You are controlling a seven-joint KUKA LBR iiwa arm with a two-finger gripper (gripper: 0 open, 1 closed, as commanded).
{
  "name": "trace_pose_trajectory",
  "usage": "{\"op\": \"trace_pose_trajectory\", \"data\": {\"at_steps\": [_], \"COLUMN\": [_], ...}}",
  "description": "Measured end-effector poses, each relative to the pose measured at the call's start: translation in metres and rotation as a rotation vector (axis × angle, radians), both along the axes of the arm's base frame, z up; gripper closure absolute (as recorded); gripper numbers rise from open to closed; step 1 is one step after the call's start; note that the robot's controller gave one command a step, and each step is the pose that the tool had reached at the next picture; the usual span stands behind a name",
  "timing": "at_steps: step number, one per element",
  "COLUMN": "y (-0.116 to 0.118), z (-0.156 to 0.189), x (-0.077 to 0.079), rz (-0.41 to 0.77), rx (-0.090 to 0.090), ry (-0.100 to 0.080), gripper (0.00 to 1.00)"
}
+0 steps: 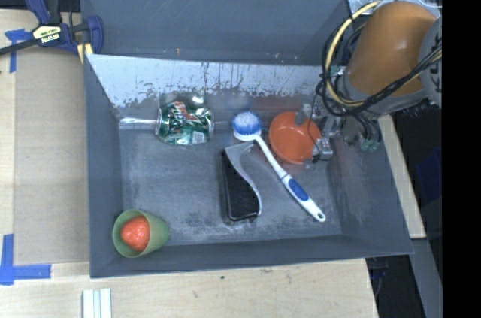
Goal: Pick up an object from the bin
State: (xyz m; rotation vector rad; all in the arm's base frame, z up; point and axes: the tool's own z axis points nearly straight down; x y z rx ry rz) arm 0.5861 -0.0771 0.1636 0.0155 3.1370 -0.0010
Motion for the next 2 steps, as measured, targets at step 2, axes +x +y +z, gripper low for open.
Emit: {"op": "trace_pose_trajectory", "data": {"at_steps": [2], "y": [0.0326], "z": [-0.0898], "x": [0.0164], "rz": [-0.296], "rx": [-0.006], "ry": [0.014], "gripper": [1.0]}}
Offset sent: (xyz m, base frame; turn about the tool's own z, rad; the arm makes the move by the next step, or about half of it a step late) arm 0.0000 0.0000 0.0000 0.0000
